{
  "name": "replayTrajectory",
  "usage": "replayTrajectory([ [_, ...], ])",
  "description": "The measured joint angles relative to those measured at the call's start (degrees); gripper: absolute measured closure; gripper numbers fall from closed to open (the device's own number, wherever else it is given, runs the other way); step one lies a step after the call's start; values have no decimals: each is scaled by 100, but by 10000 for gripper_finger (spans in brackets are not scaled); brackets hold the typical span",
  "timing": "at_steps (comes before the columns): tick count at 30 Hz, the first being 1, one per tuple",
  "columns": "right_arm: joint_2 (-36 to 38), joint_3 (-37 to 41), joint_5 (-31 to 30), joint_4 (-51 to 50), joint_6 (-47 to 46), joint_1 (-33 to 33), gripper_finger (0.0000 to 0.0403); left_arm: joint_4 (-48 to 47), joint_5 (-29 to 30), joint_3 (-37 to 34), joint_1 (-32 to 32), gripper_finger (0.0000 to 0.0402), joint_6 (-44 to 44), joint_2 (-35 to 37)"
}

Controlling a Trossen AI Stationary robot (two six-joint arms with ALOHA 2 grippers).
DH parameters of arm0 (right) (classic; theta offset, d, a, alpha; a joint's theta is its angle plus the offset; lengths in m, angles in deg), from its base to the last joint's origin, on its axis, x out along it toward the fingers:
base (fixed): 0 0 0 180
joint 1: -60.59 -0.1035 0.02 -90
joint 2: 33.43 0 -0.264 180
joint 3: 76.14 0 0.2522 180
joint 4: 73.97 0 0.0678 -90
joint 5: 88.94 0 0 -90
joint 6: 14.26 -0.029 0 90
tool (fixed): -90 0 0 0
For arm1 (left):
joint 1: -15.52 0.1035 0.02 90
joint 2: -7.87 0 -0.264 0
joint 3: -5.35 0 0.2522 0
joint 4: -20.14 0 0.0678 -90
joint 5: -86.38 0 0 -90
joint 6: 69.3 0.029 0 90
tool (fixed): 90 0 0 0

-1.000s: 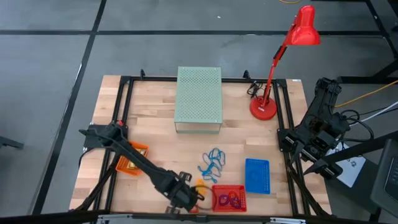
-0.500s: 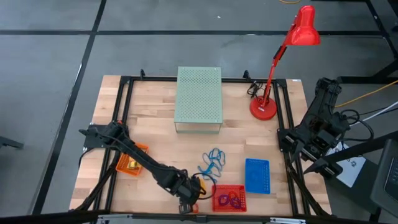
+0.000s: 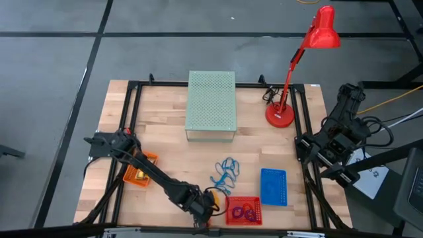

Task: Pick & Place Office Desk Supplies
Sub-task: Put the red coil keychain into the red bin

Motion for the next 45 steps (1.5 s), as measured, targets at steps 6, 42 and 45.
replayTrajectory([
  [6,-35,0,4,70,-146,74,197,-141,-34,22,-57,272,24,-146],
  [42,-264,0,29,80,-295,342,197,-122,-353,214,107,272,-1679,-183],
  [45,-264,0,28,74,-294,342,197,-110,-224,214,94,272,-1686,-183],
])
